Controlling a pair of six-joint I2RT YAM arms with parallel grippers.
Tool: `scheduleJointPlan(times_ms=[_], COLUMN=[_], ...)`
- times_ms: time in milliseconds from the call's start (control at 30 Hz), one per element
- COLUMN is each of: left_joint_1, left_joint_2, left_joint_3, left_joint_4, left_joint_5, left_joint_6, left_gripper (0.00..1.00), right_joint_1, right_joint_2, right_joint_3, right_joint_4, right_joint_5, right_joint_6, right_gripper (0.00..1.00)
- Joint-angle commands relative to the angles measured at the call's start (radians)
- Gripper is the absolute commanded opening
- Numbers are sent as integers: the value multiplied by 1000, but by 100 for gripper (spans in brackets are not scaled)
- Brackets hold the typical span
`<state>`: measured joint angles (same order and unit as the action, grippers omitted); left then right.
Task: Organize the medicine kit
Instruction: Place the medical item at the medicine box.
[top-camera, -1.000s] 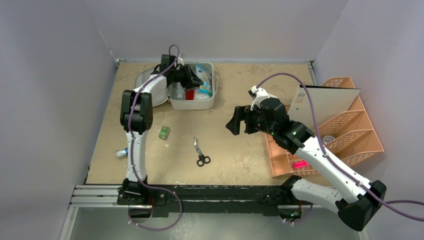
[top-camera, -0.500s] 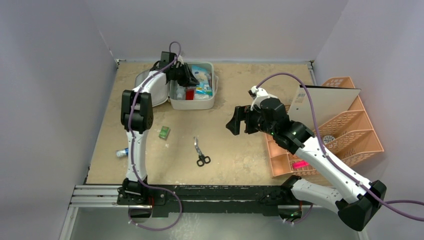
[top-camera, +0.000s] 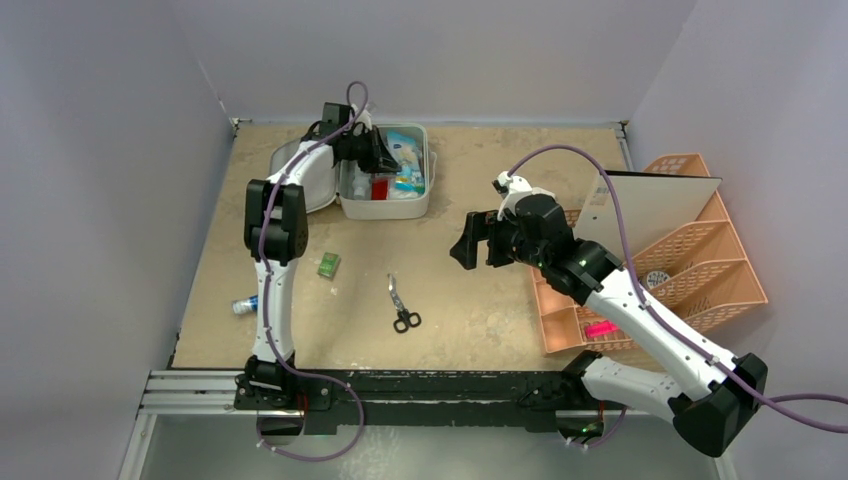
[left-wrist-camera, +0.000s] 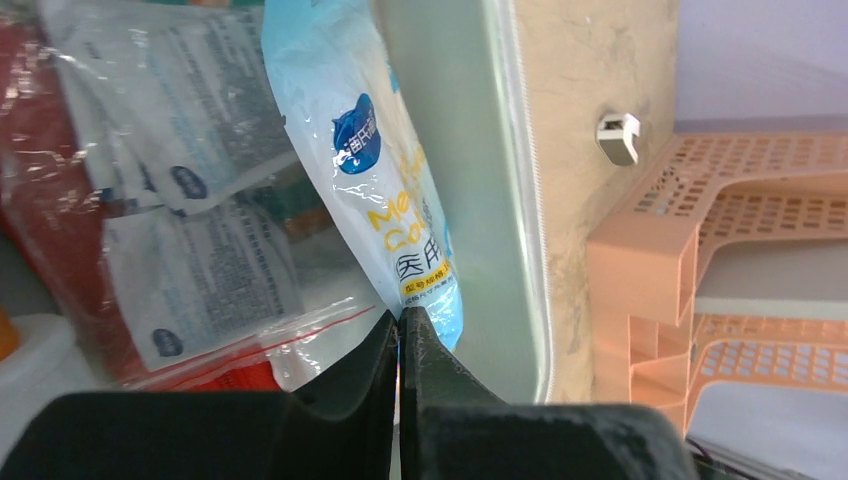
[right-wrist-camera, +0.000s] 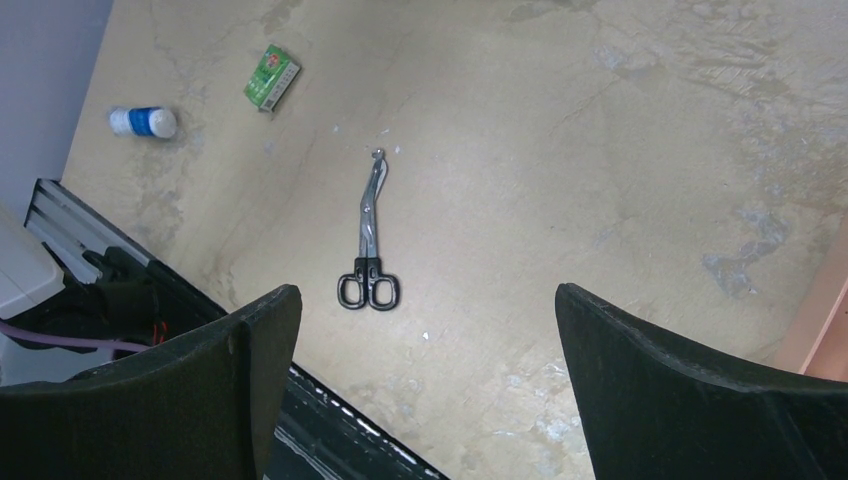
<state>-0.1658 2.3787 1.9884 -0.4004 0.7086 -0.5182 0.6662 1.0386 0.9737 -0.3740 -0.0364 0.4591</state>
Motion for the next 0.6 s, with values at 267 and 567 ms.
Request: scheduleJointPlan(times_ms=[267, 567], left_joint_1=[-5, -7], left_joint_2=[15, -17], left_joint_3=[70, 37], left_joint_4=[8, 90], left_joint_5=[71, -95], left_joint_6=[99, 93], left_gripper=[0, 27], right_joint_1=[-3, -2], right_joint_2=[-18, -21], right_joint_3=[13, 43], right_joint_4=[23, -6], right_joint_5=[12, 19], right_joint_6=[-11, -25], right_gripper=[99, 99])
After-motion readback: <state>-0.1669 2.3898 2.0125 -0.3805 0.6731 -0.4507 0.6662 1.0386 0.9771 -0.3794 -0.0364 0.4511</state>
